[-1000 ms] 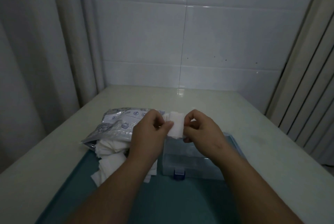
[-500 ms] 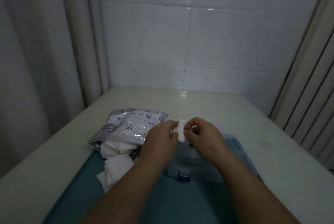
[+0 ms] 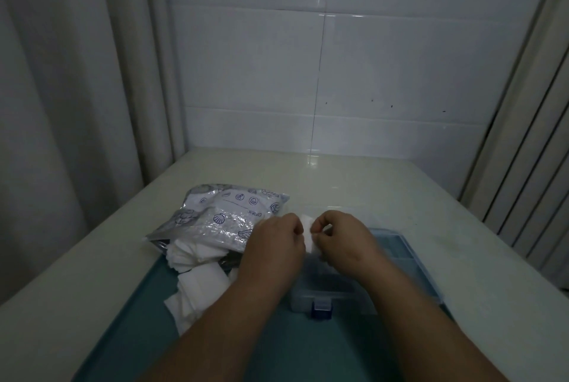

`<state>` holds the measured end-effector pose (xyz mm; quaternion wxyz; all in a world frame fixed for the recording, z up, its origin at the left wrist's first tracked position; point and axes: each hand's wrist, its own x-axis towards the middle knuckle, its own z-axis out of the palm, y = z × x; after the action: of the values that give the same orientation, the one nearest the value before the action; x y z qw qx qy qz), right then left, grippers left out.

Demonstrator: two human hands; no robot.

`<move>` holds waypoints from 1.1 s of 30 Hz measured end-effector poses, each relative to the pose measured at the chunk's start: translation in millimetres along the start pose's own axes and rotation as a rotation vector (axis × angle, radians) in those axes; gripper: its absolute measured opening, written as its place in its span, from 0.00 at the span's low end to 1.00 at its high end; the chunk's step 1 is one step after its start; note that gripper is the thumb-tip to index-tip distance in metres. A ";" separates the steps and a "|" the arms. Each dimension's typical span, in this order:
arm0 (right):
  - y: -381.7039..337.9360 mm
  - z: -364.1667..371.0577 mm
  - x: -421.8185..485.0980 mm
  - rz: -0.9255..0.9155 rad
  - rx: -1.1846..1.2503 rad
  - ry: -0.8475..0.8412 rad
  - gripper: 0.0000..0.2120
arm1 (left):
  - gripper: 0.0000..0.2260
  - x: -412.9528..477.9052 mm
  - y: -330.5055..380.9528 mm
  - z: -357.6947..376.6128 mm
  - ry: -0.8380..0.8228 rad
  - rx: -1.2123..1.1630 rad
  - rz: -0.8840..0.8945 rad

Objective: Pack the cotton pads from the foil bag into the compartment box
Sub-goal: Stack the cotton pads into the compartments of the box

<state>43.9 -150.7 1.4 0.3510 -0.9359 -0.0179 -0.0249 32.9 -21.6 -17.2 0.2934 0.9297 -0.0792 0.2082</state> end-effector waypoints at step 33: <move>-1.9 -8.0 -9.1 0.009 -0.245 -0.080 0.11 | 0.11 -0.4 4.9 -6.4 -0.262 0.058 -0.027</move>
<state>34.4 -154.7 8.2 0.2331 -0.9721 -0.0245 0.0120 29.1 -21.8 -10.1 0.2565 0.9579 -0.0982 0.0833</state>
